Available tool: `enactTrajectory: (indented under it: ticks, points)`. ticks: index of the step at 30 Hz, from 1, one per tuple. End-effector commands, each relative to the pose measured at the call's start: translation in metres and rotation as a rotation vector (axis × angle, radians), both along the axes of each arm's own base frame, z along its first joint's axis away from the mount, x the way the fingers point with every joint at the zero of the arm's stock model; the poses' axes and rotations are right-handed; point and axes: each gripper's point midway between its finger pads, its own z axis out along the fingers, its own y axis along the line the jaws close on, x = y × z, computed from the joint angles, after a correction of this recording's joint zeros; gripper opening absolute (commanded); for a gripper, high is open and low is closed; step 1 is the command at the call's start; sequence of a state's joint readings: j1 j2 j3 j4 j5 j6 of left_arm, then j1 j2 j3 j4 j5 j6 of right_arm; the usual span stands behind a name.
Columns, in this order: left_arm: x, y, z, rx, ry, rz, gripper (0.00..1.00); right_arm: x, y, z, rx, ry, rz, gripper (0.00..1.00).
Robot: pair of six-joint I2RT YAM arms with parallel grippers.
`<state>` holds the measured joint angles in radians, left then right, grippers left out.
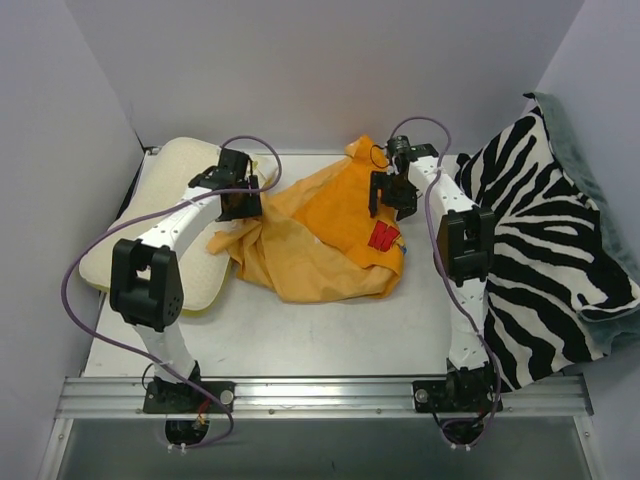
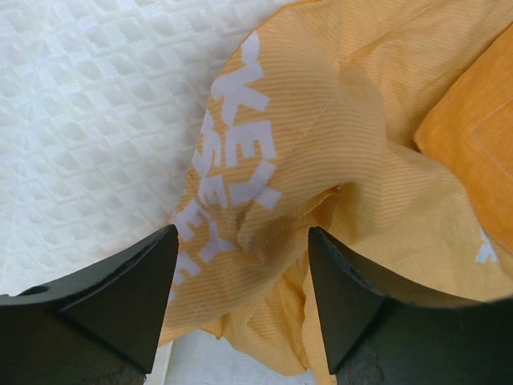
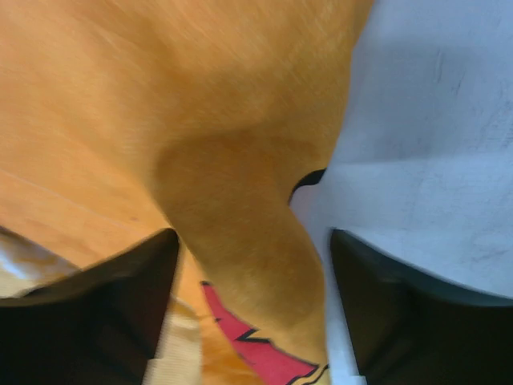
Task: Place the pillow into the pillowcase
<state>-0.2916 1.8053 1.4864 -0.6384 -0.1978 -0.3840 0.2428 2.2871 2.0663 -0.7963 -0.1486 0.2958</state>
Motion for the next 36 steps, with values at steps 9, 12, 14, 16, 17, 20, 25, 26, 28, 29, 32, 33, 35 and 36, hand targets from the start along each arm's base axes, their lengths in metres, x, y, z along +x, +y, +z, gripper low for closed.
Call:
enactTrajectory:
  ticks: [9,12,14,16,17,20,25,26,28,29,32,33,35,36]
  points:
    - [-0.002,0.005,-0.012,0.03,0.063,-0.014,0.0,-0.073,-0.032,0.058,-0.047,-0.032,-0.101,0.0]
    - [-0.002,0.006,0.044,0.009,-0.071,-0.027,0.0,-0.111,-0.052,0.091,-0.057,-0.106,-0.201,0.0]
    - [-0.005,0.011,0.086,0.0,-0.172,-0.036,0.0,-0.135,-0.071,0.114,-0.08,-0.182,-0.261,0.0]
    - [-0.003,0.007,0.115,-0.016,-0.235,-0.07,0.0,-0.161,-0.084,0.111,-0.093,-0.182,-0.296,0.0]
    - [-0.002,0.005,0.121,-0.025,-0.249,-0.076,0.0,-0.164,-0.094,0.11,-0.108,-0.187,-0.321,0.0]
    - [0.017,-0.008,0.124,-0.064,-0.287,-0.104,0.0,-0.156,-0.112,0.101,-0.13,-0.203,-0.364,0.0]
    - [0.085,-0.032,0.145,-0.145,-0.4,-0.094,0.0,-0.104,-0.153,0.099,-0.159,-0.268,-0.503,0.0]
    - [0.103,-0.038,0.119,-0.145,-0.354,-0.101,0.0,-0.089,-0.159,0.11,-0.17,-0.304,-0.521,0.0]
    - [0.122,-0.029,0.099,-0.156,-0.312,-0.039,0.2,-0.077,-0.168,0.105,-0.197,-0.291,-0.544,0.0]
    - [0.124,-0.025,0.094,-0.172,-0.304,-0.008,0.33,-0.072,-0.166,0.108,-0.189,-0.298,-0.528,0.0]
    - [0.105,-0.036,0.082,-0.171,-0.25,-0.052,0.58,-0.074,-0.161,0.095,-0.177,-0.247,-0.507,0.0]
    - [0.094,-0.043,0.082,-0.118,-0.245,-0.123,0.59,-0.08,-0.162,0.085,-0.187,-0.219,-0.51,0.0]
    - [0.054,-0.058,0.083,-0.041,-0.232,-0.209,0.72,-0.086,-0.164,0.076,-0.208,-0.196,-0.508,0.0]
    - [0.041,-0.062,0.085,-0.029,-0.243,-0.25,0.72,-0.092,-0.165,0.068,-0.214,-0.17,-0.51,0.0]
